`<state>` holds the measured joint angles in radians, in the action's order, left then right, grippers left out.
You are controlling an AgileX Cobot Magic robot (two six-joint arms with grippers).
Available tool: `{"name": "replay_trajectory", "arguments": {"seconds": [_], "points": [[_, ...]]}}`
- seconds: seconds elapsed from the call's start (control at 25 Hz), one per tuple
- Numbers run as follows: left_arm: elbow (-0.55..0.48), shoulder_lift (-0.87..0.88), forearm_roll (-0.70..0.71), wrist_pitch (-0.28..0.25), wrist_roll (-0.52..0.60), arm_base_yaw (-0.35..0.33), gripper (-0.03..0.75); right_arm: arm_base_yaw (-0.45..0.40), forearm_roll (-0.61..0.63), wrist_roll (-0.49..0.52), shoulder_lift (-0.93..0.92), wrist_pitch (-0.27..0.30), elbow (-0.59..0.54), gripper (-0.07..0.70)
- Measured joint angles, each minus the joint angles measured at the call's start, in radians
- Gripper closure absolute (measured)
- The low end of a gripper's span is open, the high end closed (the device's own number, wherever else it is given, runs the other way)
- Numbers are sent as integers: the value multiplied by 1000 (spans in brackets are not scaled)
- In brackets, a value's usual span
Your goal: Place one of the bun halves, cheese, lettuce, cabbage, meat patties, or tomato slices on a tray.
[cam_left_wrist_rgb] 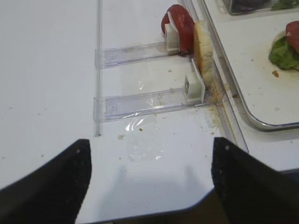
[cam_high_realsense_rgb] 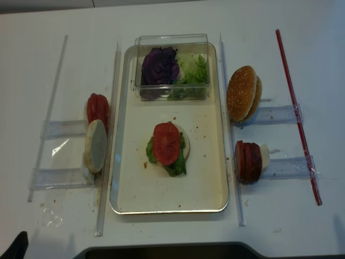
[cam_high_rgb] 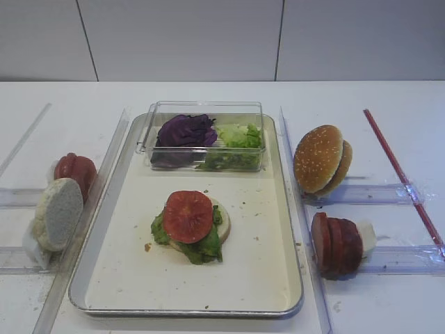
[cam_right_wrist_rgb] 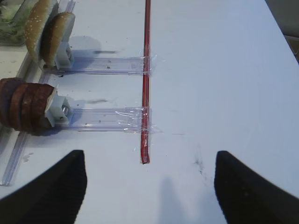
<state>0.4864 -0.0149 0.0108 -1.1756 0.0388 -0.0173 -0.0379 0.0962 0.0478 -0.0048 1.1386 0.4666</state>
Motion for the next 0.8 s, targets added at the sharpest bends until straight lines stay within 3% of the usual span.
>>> {"name": "replay_trajectory", "arguments": {"seconds": [0.8], "points": [[0, 0, 0, -2, 0, 0, 223, 0, 0, 0, 0, 0, 0, 57]]}}
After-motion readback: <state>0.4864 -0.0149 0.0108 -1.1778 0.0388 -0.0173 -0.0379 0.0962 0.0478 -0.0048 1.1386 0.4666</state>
